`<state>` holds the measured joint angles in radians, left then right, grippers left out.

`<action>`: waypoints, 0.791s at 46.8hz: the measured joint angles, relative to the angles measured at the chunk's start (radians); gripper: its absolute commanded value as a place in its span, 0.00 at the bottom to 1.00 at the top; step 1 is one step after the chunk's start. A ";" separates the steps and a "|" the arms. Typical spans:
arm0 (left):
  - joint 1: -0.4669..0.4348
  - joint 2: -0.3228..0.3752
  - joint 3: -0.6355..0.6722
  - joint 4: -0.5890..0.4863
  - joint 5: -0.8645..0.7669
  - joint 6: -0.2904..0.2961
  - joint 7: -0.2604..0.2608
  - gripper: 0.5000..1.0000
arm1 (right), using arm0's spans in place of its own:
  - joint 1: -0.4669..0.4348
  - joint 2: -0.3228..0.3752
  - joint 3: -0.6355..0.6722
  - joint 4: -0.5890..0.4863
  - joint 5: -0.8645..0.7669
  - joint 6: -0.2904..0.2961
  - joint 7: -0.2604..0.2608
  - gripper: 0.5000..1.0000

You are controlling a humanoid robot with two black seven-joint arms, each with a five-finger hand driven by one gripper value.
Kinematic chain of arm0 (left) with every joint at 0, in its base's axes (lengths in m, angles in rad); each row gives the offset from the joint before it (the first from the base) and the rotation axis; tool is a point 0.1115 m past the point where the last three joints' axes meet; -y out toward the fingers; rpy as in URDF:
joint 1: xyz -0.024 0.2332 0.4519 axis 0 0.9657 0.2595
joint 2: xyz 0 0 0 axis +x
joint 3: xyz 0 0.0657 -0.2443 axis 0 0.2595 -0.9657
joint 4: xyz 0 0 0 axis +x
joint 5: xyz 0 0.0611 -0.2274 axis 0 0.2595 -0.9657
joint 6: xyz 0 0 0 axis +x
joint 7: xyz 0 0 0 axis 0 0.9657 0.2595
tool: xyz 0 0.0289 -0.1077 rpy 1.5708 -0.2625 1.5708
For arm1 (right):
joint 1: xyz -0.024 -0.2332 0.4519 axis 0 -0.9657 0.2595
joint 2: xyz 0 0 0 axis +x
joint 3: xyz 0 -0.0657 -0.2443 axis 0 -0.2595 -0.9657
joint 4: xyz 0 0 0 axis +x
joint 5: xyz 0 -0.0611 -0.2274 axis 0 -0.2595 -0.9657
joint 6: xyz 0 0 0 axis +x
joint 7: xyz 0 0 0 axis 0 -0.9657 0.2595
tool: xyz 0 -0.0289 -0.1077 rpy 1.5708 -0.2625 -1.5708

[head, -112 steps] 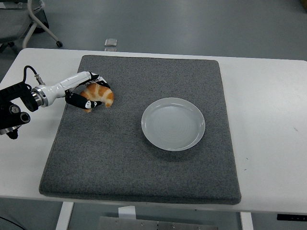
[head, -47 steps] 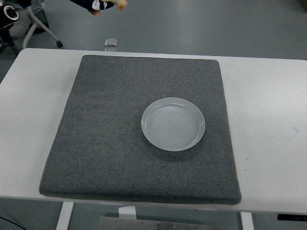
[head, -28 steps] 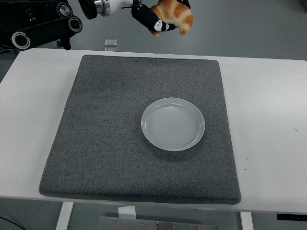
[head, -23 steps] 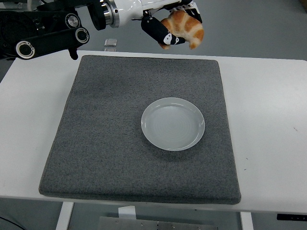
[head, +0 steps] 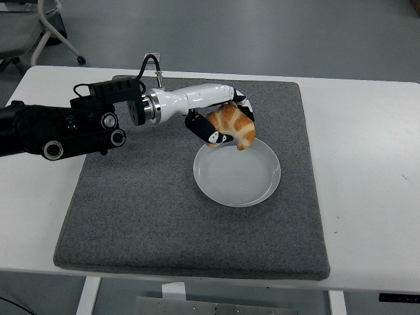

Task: Place the bread on the plate

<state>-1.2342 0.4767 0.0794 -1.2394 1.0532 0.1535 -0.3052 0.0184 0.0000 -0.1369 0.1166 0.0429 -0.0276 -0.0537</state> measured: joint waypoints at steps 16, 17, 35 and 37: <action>0.111 -0.083 0.005 0.042 0.020 0.081 -0.034 0.00 | 0.000 0.000 0.000 0.000 0.000 0.001 0.000 0.86; 0.114 -0.085 0.005 0.043 0.023 0.084 -0.034 0.00 | 0.000 0.000 0.000 0.000 0.000 0.001 0.000 0.86; 0.199 -0.116 0.005 0.096 0.128 0.154 -0.066 0.00 | 0.000 0.000 -0.001 0.000 0.000 0.003 0.000 0.86; 0.203 -0.120 0.005 0.104 0.128 0.156 -0.071 0.00 | 0.000 0.000 -0.001 0.000 0.000 0.004 0.000 0.86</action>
<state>-1.0313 0.3566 0.0844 -1.1356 1.1812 0.3097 -0.3759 0.0184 0.0000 -0.1378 0.1166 0.0429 -0.0235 -0.0538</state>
